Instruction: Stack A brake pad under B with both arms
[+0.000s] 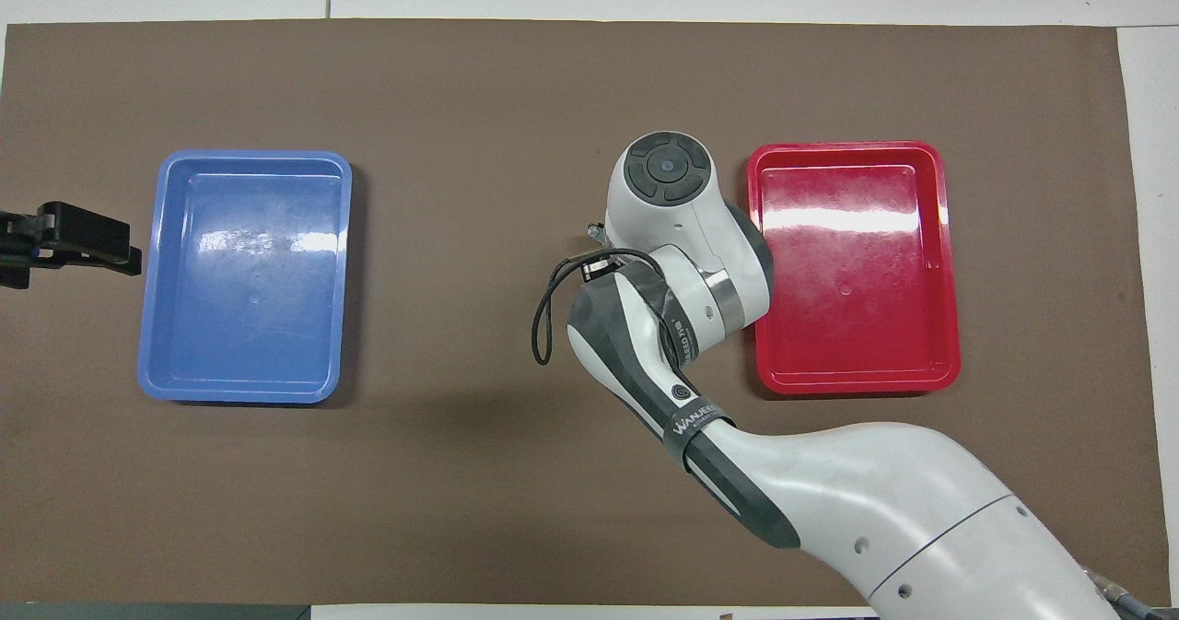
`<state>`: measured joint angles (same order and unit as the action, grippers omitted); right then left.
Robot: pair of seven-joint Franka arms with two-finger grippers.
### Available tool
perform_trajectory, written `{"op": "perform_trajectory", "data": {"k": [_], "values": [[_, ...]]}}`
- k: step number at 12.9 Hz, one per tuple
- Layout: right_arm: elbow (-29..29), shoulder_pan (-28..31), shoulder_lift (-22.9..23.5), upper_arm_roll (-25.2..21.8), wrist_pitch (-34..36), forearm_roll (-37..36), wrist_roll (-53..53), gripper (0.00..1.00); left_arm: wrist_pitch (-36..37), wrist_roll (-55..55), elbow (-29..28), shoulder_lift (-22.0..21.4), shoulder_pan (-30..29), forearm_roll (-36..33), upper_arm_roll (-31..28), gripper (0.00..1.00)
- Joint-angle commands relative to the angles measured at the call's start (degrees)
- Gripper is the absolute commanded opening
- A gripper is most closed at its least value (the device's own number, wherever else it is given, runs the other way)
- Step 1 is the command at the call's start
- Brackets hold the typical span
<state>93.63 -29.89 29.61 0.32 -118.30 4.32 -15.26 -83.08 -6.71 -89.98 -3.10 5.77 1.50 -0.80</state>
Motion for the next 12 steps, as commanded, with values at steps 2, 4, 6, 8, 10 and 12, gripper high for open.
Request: {"op": "perform_trajectory", "data": {"k": [2,4,6,8,10,12], "values": [[3.21,0.35,-2.27,0.47,-1.41,-0.18,1.28,0.0,-0.5,-1.02,-1.87,-1.11,0.47,0.52,0.88,0.99],[4.36,0.35,-2.45,0.47,-2.99,-0.18,1.28,0.0,-0.5,-0.67,-2.31,-1.38,0.47,0.52,0.62,0.99],[4.98,0.35,-2.71,0.47,-3.26,-0.18,1.28,0.0,-0.77,-0.67,-2.84,-1.47,0.47,0.52,0.53,0.99],[5.15,0.35,-2.8,0.47,-3.26,-0.18,1.28,0.0,-0.59,-0.67,-2.75,-1.2,0.38,0.52,0.53,0.99],[5.24,0.27,-2.8,0.47,-3.34,-0.18,1.28,0.01,-0.68,-0.67,-2.75,-1.03,0.38,0.52,0.88,0.99],[5.24,0.27,-2.8,0.47,-3.34,-0.01,1.11,0.15,-0.59,-0.67,-2.75,-0.94,0.38,0.52,0.88,0.99]]}}
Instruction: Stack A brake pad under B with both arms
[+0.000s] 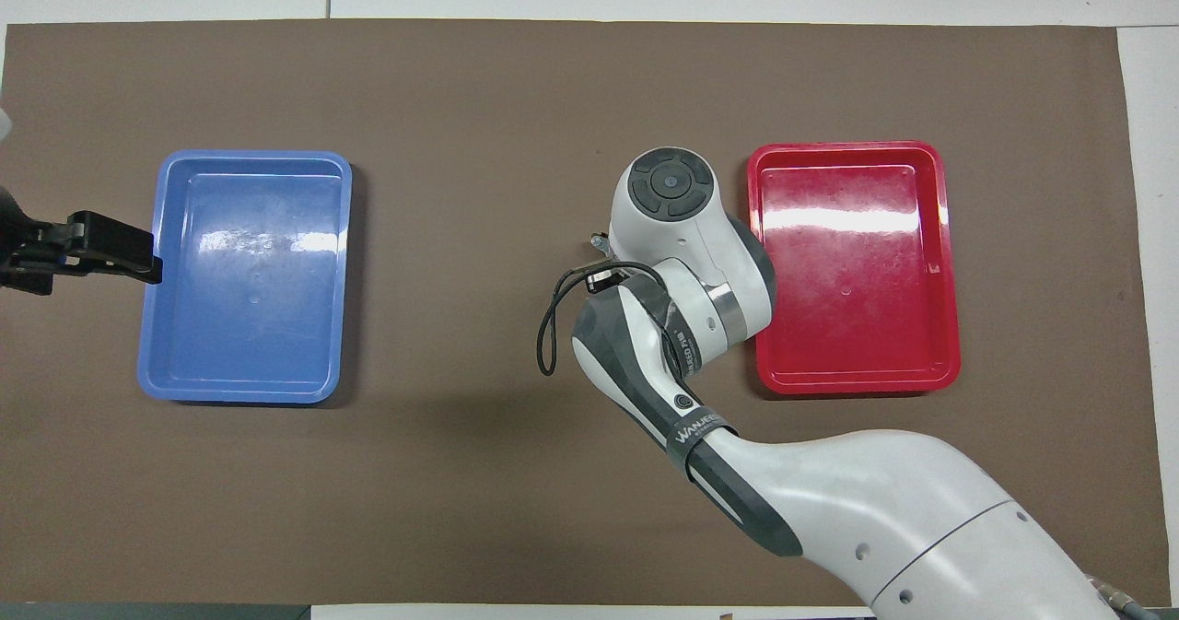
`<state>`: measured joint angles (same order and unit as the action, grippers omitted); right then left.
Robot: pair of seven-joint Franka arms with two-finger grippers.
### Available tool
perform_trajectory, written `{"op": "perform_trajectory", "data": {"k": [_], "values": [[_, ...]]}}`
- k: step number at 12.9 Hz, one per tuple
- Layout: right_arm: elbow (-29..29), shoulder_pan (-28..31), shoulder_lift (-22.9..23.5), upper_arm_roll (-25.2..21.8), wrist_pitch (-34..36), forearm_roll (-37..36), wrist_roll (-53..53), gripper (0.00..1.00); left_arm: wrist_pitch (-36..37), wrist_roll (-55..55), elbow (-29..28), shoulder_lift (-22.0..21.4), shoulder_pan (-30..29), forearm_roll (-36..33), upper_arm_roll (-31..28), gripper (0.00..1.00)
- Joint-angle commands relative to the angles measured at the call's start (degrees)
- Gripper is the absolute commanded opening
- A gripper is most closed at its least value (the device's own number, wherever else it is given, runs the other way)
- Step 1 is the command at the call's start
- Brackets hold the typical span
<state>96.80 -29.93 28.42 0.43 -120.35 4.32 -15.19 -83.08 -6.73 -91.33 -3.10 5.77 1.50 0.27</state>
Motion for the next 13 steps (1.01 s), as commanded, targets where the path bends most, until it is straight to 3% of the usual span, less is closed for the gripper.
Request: {"op": "perform_trajectory", "data": {"k": [1,2,3,4,5,9,13], "values": [[1.99,0.31,-1.61,0.37,-1.29,0.34,0.95,0.27,-0.59,-0.56,-1.4,-0.94,0.38,0.52,-0.18,0.99],[1.91,0.14,-1.61,0.37,-1.29,0.52,0.77,0.42,-0.68,-0.56,-1.4,-0.94,0.38,0.52,-0.18,0.99],[1.82,-0.04,-1.61,0.37,-1.29,0.52,0.6,0.68,-0.68,-0.48,-1.4,-0.94,0.3,0.52,-0.18,0.99],[1.47,-0.13,-1.61,0.37,-1.21,0.52,0.51,0.87,-0.68,-0.3,-1.4,-0.94,0.12,0.52,-0.36,0.99],[1.12,-0.21,-1.53,0.37,-1.12,0.61,0.42,0.99,-0.76,-0.47,-1.4,-0.94,0.12,0.52,-0.36,0.99],[-0.73,-0.13,-2.05,0.37,0.11,0.69,-0.28,0.99,-0.59,-0.74,-1.31,-0.94,0.12,0.52,-0.18,0.99],[-0.47,4.77,-8.27,-0.51,3.35,-0.27,-0.02,0.99,-0.76,-0.48,-1.31,-0.77,0.3,0.52,-0.18,0.99]]}}
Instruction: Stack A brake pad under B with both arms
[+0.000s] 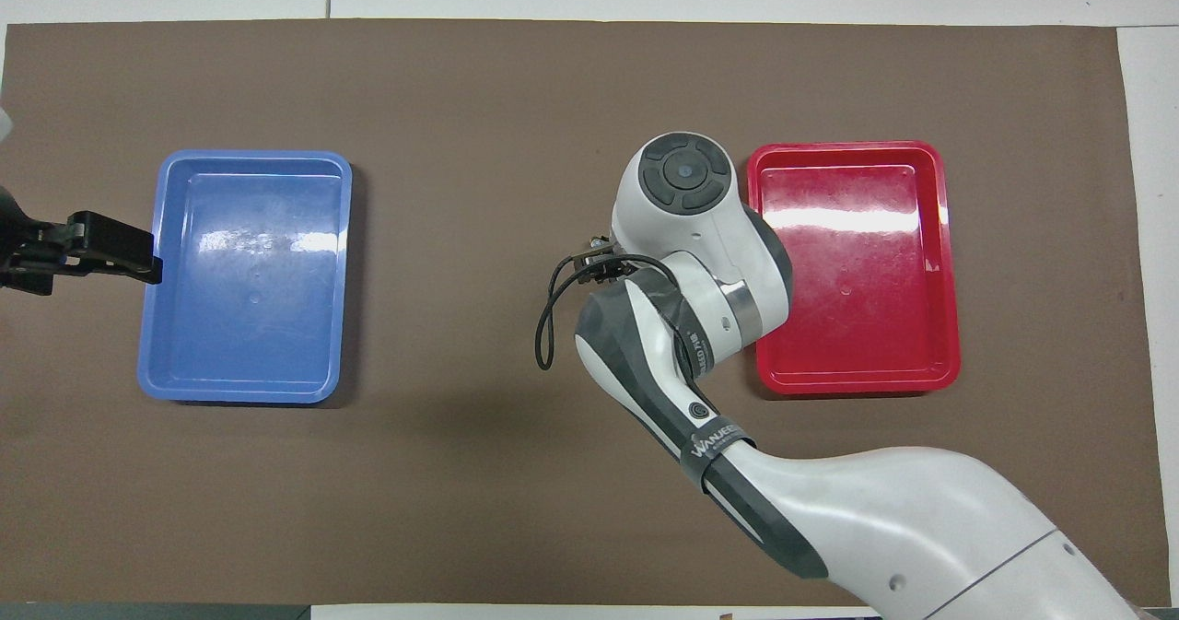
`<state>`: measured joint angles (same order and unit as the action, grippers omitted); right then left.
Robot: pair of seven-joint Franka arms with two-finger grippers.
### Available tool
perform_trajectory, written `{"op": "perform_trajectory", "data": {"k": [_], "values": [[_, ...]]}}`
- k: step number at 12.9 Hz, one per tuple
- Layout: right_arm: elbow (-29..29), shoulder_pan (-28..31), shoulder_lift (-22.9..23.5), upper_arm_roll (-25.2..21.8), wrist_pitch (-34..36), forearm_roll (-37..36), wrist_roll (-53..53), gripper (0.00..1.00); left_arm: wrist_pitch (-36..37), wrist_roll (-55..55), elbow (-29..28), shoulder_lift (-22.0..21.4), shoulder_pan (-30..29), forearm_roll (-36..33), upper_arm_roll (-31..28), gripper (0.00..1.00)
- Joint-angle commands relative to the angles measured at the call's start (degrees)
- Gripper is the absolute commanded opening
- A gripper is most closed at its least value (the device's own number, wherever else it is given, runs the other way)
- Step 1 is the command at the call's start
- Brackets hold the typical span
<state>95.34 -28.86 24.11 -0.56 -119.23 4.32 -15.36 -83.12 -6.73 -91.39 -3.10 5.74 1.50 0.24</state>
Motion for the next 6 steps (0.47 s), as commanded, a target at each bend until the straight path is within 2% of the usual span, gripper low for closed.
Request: {"op": "perform_trajectory", "data": {"k": [1,6], "values": [[0.99,5.64,-5.98,0.47,3.29,-0.27,0.24,0.99,-0.82,-0.3,-1.25,-0.77,0.41,0.52,-0.16,0.99],[0.81,16.37,-12.76,0.47,14.0,-3.08,3.93,0.99,-1.08,-0.03,-1.08,-0.51,0.68,0.52,-0.16,0.99]]}}
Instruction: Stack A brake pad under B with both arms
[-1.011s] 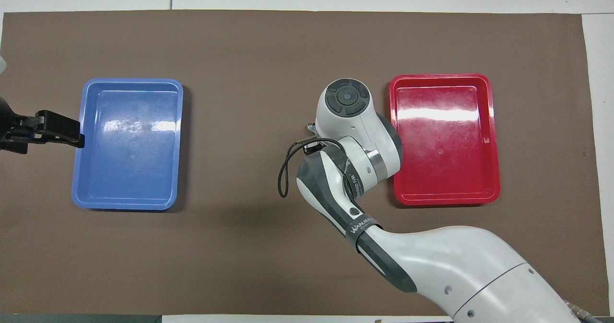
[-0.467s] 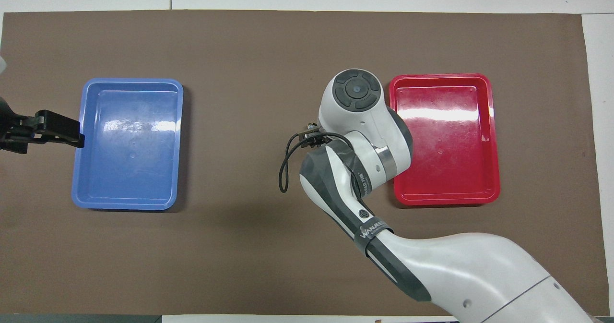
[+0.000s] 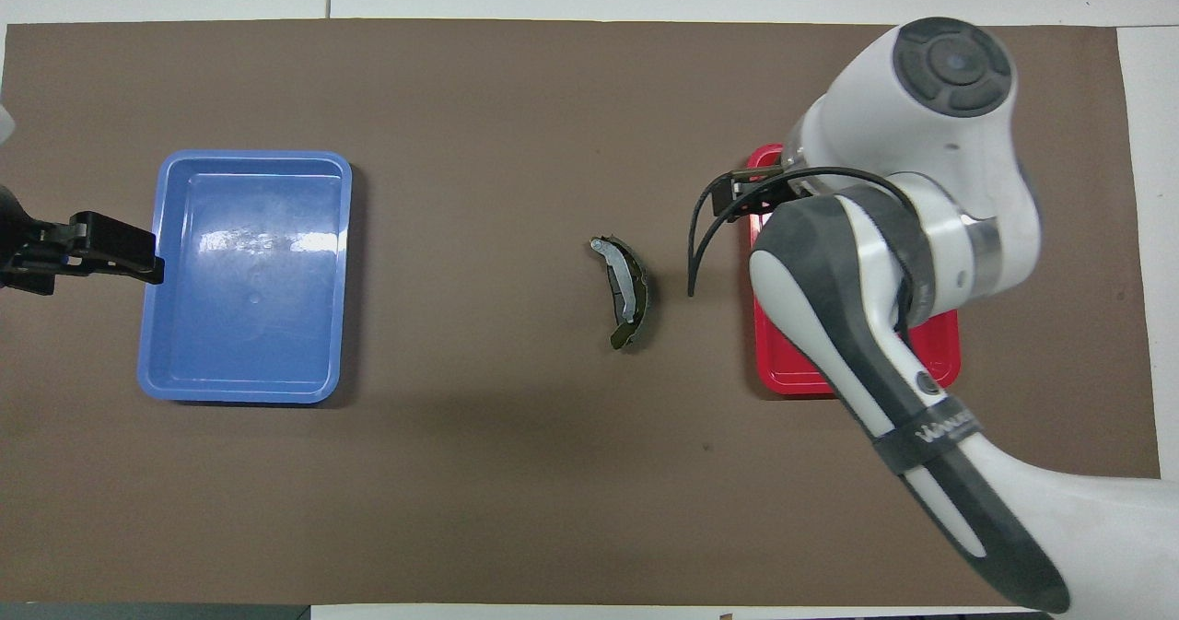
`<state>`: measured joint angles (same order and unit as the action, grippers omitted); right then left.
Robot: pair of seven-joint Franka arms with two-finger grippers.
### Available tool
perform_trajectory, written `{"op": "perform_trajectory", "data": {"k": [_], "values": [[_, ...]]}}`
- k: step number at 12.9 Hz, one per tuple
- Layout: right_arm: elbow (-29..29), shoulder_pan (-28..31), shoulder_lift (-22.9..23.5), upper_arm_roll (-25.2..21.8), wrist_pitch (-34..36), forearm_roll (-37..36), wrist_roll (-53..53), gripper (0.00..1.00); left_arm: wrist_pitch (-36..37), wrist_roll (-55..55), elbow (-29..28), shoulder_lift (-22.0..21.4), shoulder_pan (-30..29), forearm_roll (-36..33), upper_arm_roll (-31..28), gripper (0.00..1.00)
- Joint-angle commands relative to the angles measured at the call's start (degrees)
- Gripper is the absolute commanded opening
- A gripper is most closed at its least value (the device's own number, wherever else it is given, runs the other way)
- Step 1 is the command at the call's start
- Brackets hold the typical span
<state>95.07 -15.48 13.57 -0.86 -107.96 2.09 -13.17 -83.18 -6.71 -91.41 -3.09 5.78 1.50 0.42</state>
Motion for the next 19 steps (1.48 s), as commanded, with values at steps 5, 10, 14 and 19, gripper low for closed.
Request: {"op": "perform_trajectory", "data": {"k": [5,10,14,19], "values": [[1.17,10.2,-10.03,0.78,14.34,-3.84,7.96,0.99,-1.11,-0.33,-1.05,-0.52,0.98,0.52,0.37,0.99],[2.14,14.16,-14.53,-0.02,18.58,-4.02,12.91,0.99,-1.46,0.11,-1.22,-0.6,0.9,0.52,0.2,0.99],[5.2,15.31,-17.68,-0.1,17.35,-4.99,12.38,0.99,-1.55,0.2,-1.4,-0.52,0.98,0.52,0.37,0.99],[6.01,12.75,-18.14,-3.97,16.64,-4.55,12.38,0.99,-1.73,0.2,-1.31,-0.43,0.98,0.52,0.46,0.99]]}}
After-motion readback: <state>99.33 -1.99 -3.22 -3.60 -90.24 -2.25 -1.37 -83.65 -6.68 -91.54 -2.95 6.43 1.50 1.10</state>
